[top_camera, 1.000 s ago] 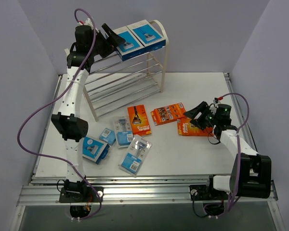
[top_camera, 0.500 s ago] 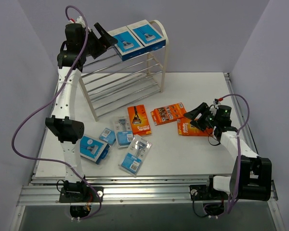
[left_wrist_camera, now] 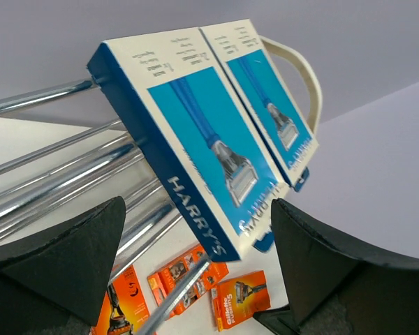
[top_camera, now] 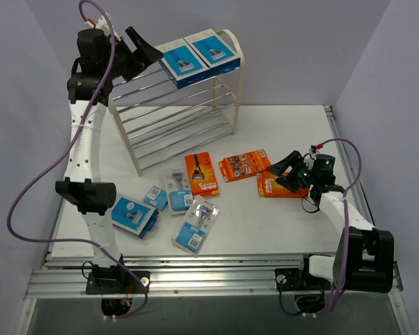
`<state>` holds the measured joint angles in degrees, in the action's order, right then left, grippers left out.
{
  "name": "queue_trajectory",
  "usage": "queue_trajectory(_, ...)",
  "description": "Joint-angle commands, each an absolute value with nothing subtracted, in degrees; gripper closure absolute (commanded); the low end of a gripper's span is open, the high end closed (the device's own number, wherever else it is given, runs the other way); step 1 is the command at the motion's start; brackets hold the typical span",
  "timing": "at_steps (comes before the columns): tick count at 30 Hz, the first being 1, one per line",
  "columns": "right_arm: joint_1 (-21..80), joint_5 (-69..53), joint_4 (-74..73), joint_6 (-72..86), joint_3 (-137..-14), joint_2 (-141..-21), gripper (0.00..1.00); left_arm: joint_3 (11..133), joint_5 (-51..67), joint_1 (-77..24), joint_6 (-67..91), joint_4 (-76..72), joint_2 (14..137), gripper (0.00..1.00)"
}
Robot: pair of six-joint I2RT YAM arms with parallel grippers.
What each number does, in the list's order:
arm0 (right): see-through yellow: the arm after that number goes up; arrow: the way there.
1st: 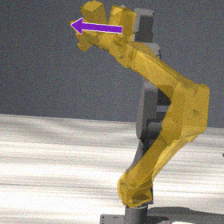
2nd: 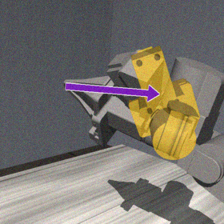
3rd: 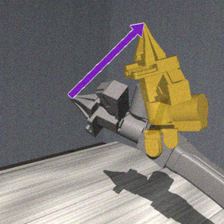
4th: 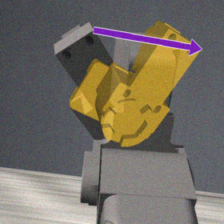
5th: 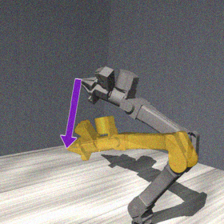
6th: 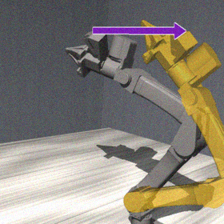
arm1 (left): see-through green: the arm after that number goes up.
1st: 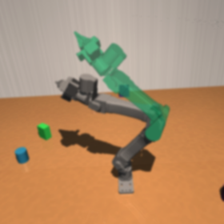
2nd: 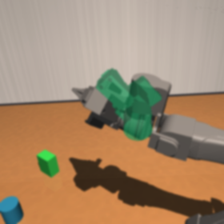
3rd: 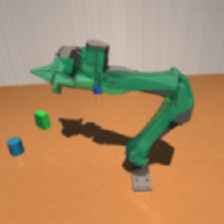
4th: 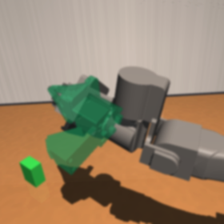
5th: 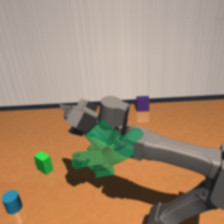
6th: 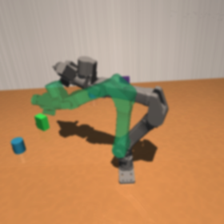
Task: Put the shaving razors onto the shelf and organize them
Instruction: Grab a shaving razor with the right arm
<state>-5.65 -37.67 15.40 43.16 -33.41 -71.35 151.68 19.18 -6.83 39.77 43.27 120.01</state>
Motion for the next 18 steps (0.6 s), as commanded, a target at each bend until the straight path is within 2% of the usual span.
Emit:
queue_trajectory(1, -5.8, -37.5, 15.2, 42.3, -33.3, -69.6, 0.34, 150.2, 21.8, -6.6, 37.9, 41.9, 112.4, 0.06)
queue_trajectory(5, -4.7, -37.4, 16.5, 43.8, -33.3, -68.0, 0.34, 140.4, 22.4, -6.6, 35.4, 39.5, 104.6, 0.06)
queue_trajectory(7, -3.1, -36.5, 16.1, 44.1, -34.4, -67.2, 0.34, 129.2, 22.8, -6.6, 33.3, 34.8, 97.4, 0.06)
queue_trajectory(14, 11.5, -26.3, 10.5, 43.9, -37.6, -64.3, 0.34, 98.6, 17.7, -3.8, 24.9, 26.5, 77.1, 0.06)
queue_trajectory(18, 24.8, -20.0, 10.1, 45.6, -38.2, -63.3, 0.34, 82.0, 13.4, -2.9, 21.5, 21.0, 66.5, 0.06)
